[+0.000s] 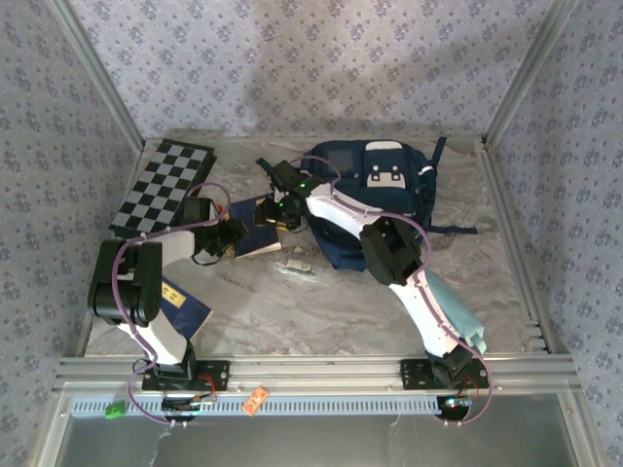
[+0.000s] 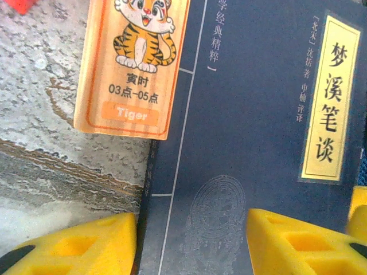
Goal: Pack the student bag
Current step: Open the book at the center of the table.
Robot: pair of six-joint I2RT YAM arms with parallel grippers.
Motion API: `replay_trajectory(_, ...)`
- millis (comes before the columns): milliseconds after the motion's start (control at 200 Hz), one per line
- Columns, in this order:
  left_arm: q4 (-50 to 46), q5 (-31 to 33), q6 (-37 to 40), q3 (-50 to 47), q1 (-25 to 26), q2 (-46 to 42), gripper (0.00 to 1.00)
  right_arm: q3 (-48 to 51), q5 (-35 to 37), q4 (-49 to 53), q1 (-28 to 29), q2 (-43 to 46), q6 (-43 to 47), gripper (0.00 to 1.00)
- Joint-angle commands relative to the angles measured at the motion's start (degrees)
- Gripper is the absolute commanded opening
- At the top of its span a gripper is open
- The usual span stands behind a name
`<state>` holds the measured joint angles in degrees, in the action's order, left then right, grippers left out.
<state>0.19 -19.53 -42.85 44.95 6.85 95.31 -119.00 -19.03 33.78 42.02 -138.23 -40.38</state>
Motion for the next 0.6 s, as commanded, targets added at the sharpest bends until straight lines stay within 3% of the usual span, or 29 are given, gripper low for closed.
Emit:
replay_trajectory(0, 3.33, -2.75, 1.32, 0.0, 1.63, 1.33, 0.53, 1.15, -4.93, -3.33, 0.16, 4.95, -2.14, 0.58)
replay_trajectory(245, 3.15, -2.71, 1.23, -0.28, 1.59, 1.03, 0.53, 5.13, -9.15, -7.31, -0.05, 7.29, -4.04, 0.52)
replay_trajectory(595, 3.15, -2.71, 1.3, -0.39, 1.81, 0.55, 0.52, 6.61, -8.05, -7.12, -0.03, 6.06, -2.99, 0.36)
